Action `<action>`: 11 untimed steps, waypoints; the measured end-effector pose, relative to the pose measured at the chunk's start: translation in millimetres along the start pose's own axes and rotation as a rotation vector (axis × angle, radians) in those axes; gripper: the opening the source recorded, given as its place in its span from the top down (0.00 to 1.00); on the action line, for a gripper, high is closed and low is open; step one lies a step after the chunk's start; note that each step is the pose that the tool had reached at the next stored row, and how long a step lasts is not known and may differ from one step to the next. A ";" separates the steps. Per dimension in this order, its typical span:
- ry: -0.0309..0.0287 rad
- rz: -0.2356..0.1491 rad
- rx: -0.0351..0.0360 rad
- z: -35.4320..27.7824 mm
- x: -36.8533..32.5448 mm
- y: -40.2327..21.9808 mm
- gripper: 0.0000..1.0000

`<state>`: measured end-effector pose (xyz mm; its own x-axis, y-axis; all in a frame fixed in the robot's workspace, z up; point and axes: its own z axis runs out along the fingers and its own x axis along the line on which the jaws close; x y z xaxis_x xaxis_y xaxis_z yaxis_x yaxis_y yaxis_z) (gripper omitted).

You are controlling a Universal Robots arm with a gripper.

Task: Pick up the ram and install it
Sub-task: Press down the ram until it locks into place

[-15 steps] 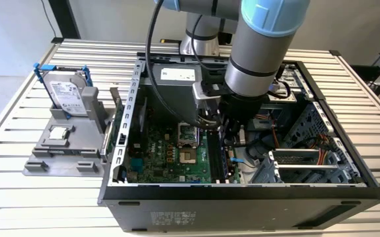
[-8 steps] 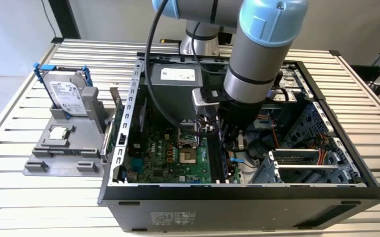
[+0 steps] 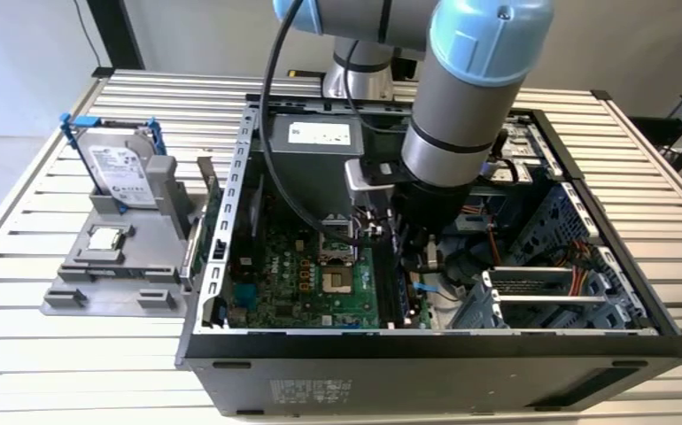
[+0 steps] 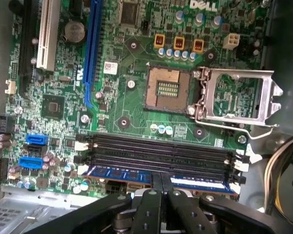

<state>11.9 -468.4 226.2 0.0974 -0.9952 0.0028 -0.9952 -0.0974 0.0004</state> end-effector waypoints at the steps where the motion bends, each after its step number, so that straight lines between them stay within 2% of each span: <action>1: 0.0016 0.000 -0.0006 -5.1 0.3 0.1 1.00; 11: 0.0018 0.000 -0.0007 -50.6 0.5 0.1 1.00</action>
<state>11.8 -468.8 276.8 0.0975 -0.9952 0.0047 -0.9952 -0.0975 0.0010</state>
